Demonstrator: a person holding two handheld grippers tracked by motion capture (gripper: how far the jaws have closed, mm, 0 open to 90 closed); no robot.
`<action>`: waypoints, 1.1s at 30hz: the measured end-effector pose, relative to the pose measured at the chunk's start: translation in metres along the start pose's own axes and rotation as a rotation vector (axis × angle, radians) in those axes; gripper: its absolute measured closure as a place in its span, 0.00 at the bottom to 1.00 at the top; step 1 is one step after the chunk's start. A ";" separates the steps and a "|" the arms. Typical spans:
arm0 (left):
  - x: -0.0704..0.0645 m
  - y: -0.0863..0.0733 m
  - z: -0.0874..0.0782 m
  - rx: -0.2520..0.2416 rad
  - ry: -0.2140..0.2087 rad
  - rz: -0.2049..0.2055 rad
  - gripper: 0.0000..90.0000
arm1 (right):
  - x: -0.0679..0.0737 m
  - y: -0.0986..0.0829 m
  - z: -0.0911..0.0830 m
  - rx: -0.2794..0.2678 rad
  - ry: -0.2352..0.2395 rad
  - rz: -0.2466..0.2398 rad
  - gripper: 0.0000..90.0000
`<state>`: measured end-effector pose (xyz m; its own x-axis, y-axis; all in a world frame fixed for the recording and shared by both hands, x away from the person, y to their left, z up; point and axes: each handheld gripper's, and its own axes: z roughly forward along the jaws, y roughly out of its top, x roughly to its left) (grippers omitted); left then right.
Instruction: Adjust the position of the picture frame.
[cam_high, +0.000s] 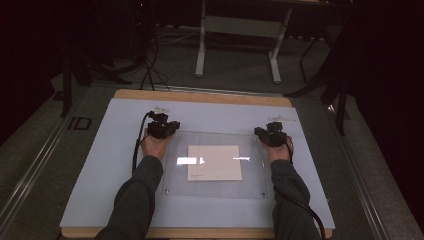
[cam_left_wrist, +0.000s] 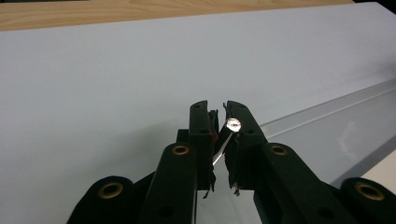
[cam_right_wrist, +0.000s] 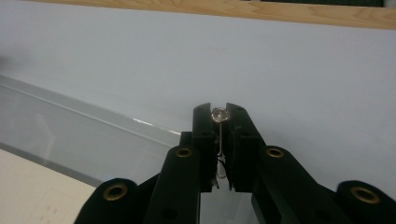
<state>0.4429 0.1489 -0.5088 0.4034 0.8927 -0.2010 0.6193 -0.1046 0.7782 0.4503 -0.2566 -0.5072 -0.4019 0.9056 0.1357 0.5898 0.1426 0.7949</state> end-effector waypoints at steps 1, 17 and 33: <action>0.000 -0.001 -0.002 -0.001 0.004 -0.001 0.91 | 0.001 0.001 0.001 -0.002 0.001 0.000 0.93; 0.006 -0.007 -0.012 0.008 0.025 -0.006 0.91 | 0.012 0.003 0.006 0.012 0.020 -0.017 0.93; 0.014 -0.020 -0.011 -0.006 0.013 -0.023 0.90 | 0.017 -0.005 0.016 0.028 0.038 -0.008 0.93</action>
<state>0.4286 0.1679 -0.5206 0.3799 0.9005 -0.2114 0.6244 -0.0811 0.7769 0.4512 -0.2359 -0.5185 -0.4326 0.8886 0.1526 0.6057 0.1610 0.7792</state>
